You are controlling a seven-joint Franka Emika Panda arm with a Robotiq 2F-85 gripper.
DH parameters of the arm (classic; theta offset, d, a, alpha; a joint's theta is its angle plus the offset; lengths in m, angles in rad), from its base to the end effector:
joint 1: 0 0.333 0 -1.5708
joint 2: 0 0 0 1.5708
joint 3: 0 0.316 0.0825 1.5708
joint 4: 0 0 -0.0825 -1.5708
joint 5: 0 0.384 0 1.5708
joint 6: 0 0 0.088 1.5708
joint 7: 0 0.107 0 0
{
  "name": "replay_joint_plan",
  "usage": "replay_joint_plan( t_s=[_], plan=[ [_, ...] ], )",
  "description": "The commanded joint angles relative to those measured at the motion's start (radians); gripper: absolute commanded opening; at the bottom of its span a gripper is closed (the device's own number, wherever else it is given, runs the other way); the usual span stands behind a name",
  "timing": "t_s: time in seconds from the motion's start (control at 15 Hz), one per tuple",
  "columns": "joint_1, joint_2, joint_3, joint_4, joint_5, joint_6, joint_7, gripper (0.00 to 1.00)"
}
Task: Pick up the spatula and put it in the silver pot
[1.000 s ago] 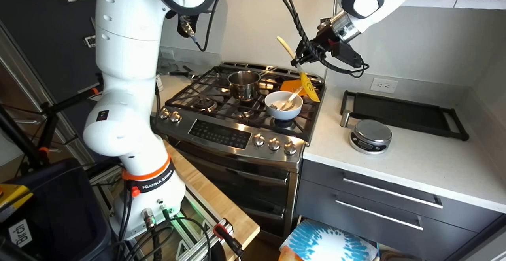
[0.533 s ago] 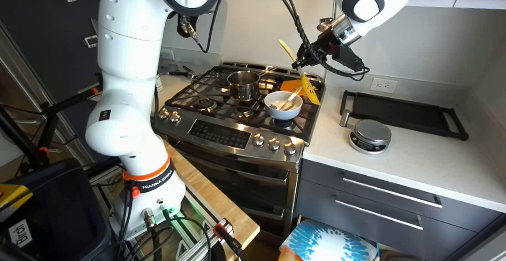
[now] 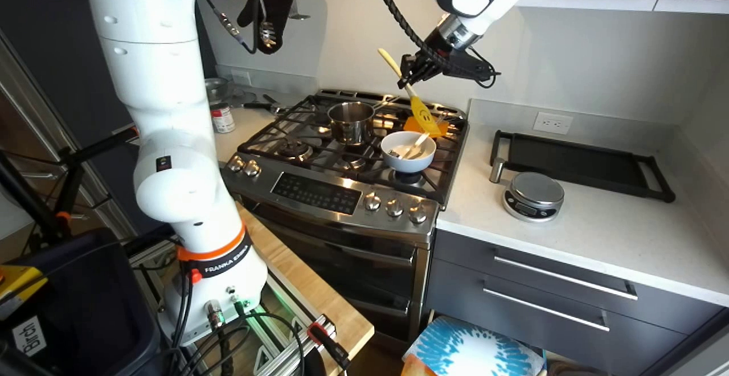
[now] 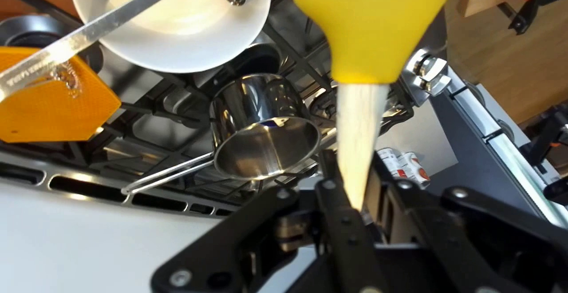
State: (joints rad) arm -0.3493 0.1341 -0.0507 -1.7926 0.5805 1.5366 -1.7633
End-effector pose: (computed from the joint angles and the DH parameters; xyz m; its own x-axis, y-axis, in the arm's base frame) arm 0.5394 -0.1613 0.4628 0.3287 0.7524 0.5708 0.9405 -0.2055 -0.2708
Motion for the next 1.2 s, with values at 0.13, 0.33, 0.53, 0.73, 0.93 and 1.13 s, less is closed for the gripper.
replay_joint_plan(
  t_s=[0.13,0.33,0.53,0.73,0.93,1.13],
  plan=[
    [0.167,-0.264,0.006,-0.343,0.051,0.272,-0.027,0.05],
    [0.263,-0.368,0.039,-0.499,0.054,0.362,-0.051,0.05],
    [0.316,-0.325,0.032,-0.466,0.047,0.366,-0.013,0.05],
    [0.345,-0.338,0.037,-0.487,0.050,0.387,0.000,0.18],
    [0.337,-0.333,0.018,-0.477,0.050,0.385,-0.001,0.18],
    [0.369,-0.316,0.037,-0.495,0.134,0.427,0.001,0.05]
  ],
)
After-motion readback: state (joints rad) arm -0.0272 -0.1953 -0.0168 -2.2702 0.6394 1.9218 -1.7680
